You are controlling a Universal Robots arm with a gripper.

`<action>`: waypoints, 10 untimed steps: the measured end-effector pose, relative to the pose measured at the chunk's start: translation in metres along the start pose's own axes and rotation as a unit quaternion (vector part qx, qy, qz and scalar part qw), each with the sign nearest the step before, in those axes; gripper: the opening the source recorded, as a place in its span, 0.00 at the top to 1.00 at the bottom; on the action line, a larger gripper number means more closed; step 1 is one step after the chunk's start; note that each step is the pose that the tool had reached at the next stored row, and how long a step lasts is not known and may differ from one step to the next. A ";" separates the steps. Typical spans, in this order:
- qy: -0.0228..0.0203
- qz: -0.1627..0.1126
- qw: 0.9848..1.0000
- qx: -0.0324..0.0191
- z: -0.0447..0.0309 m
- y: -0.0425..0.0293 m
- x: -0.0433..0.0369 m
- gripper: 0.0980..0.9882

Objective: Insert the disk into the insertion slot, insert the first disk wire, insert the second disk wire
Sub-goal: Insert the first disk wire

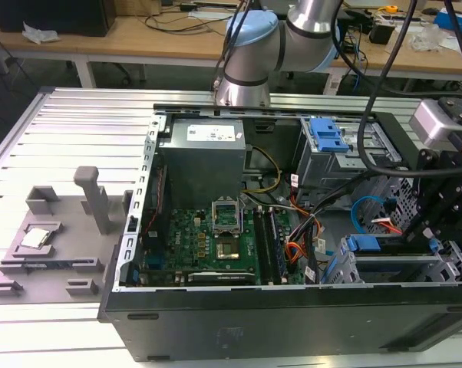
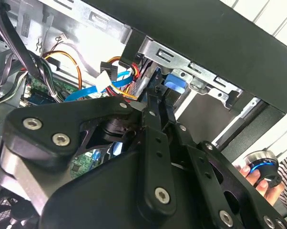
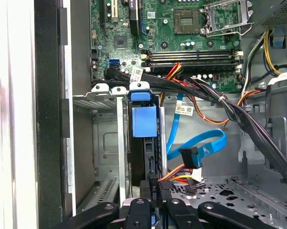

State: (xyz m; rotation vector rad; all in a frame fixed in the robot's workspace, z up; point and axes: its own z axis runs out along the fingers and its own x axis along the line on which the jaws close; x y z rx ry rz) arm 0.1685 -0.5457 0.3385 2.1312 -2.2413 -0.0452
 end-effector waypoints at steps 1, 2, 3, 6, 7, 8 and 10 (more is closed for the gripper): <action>0.000 0.000 1.000 0.000 0.0001 -0.0002 0.0000 0.90; 0.000 0.000 1.000 0.000 0.0001 -0.0002 0.0001 0.90; -0.001 0.000 1.000 0.000 0.0001 -0.0003 0.0001 0.90; -0.001 0.000 1.000 0.000 -0.0051 0.0000 0.0001 0.90; -0.006 0.000 1.000 0.000 -0.0051 0.0000 0.0002 0.90; -0.010 -0.001 1.000 0.000 -0.0050 0.0000 0.0003 0.90; -0.012 -0.001 1.000 0.000 -0.0043 -0.0001 0.0009 0.90</action>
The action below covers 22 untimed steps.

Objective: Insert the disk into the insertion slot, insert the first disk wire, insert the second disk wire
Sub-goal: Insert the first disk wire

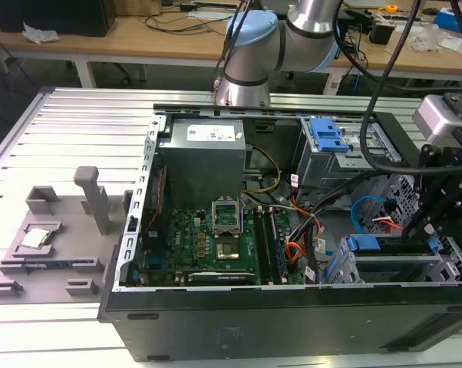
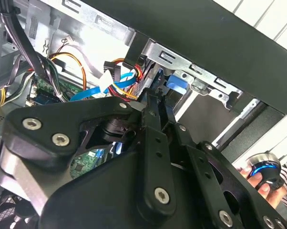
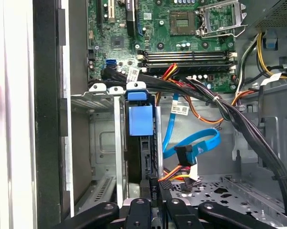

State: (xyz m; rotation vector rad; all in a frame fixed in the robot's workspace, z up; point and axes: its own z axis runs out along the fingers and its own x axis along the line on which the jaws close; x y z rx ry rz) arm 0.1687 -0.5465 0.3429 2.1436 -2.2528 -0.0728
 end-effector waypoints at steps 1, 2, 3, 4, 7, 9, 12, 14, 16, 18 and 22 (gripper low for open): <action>0.000 0.000 1.000 0.000 0.0005 -0.0001 0.0005 0.90; -0.001 0.000 1.000 0.000 0.0008 -0.0001 0.0010 0.90; -0.001 0.000 1.000 0.000 0.0014 -0.0002 0.0014 0.90; -0.001 0.000 1.000 0.000 0.0018 -0.0002 0.0018 0.90; -0.002 0.000 1.000 0.000 0.0035 -0.0004 0.0029 0.90; -0.004 0.000 1.000 0.000 0.0044 -0.0004 0.0036 0.90; -0.006 0.000 1.000 0.000 0.0056 -0.0005 0.0047 0.90; -0.006 0.000 1.000 0.000 0.0057 -0.0005 0.0048 0.90; -0.007 0.000 1.000 0.000 0.0056 -0.0006 0.0050 0.90; -0.007 0.000 1.000 0.000 0.0057 -0.0005 0.0050 0.90; -0.008 0.000 1.000 0.000 0.0034 -0.0004 0.0050 0.90</action>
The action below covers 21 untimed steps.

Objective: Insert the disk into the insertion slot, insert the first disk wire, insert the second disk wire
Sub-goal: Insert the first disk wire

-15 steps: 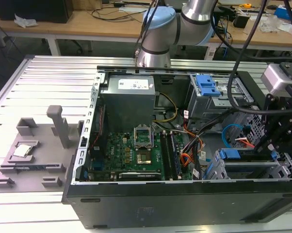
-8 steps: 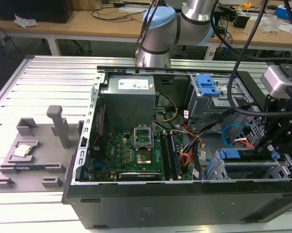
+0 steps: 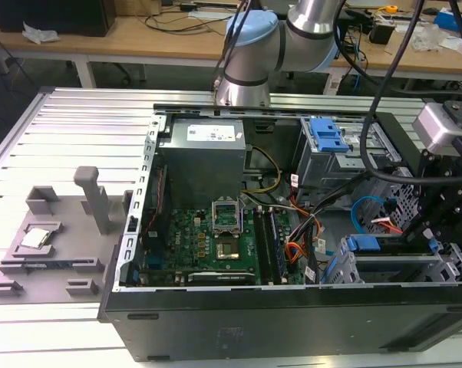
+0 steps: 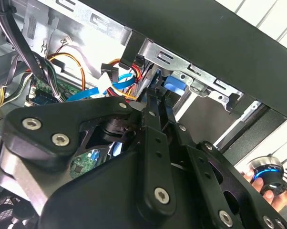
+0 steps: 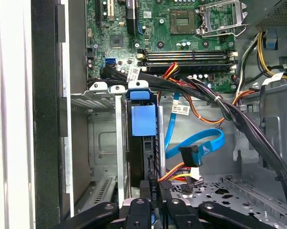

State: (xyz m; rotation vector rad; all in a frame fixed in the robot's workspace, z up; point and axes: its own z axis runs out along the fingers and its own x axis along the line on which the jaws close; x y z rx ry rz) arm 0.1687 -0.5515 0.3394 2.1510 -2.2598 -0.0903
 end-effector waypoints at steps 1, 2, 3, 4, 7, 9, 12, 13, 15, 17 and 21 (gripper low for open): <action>0.000 0.000 1.000 0.000 -0.0004 0.0000 -0.0001 0.90; -0.003 0.000 1.000 0.000 -0.0008 0.0000 -0.0001 0.90; -0.005 0.000 1.000 0.000 -0.0008 0.0000 -0.0001 0.90; -0.006 0.000 1.000 0.000 -0.0009 0.0000 0.0002 0.90; -0.006 0.000 1.000 0.000 -0.0009 -0.0001 0.0024 0.90; -0.006 0.000 1.000 0.000 -0.0007 -0.0001 0.0026 0.90; -0.007 0.000 1.000 0.000 -0.0006 0.0000 0.0019 0.90; -0.007 0.000 1.000 0.000 -0.0005 0.0000 0.0017 0.90; -0.007 0.000 1.000 0.000 -0.0004 0.0000 0.0014 0.90; -0.007 0.000 1.000 0.000 0.0000 -0.0001 0.0013 0.90; -0.007 0.000 1.000 0.000 0.0027 -0.0002 0.0014 0.90</action>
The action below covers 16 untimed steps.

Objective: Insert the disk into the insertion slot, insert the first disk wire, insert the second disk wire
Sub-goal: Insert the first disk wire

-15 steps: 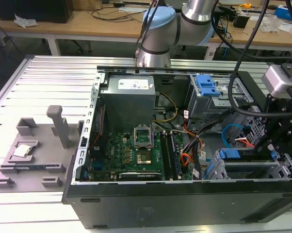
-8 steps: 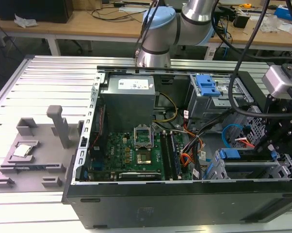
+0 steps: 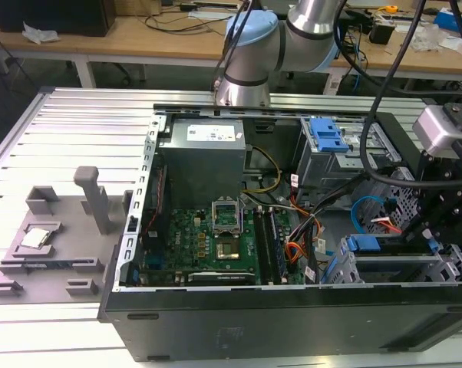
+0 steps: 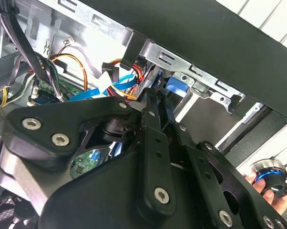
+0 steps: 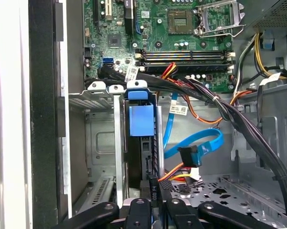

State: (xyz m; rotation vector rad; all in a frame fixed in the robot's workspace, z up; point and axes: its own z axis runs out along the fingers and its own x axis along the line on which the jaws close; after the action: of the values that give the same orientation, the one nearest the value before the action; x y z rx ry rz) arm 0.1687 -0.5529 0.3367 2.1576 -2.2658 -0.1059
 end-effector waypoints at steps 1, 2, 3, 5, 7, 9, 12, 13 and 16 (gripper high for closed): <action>0.000 0.000 1.000 0.000 0.0005 -0.0001 0.0000 0.90; 0.000 0.000 1.000 0.000 0.0010 -0.0001 0.0000 0.90; 0.000 0.000 1.000 0.000 0.0019 -0.0001 0.0001 0.90; 0.000 0.000 1.000 0.000 0.0034 -0.0002 0.0002 0.90; 0.000 0.000 1.000 0.000 0.0037 -0.0002 0.0002 0.90; 0.000 0.000 1.000 0.000 0.0039 -0.0002 0.0002 0.90; 0.000 0.000 1.000 0.000 0.0042 -0.0003 0.0002 0.82; 0.000 0.000 1.000 0.000 0.0039 -0.0002 0.0002 0.82; 0.000 0.000 1.000 0.000 -0.0019 0.0001 0.0000 0.82</action>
State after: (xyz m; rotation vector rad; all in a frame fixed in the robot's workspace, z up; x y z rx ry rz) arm 0.1687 -0.5529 0.3385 2.1575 -2.2658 -0.1058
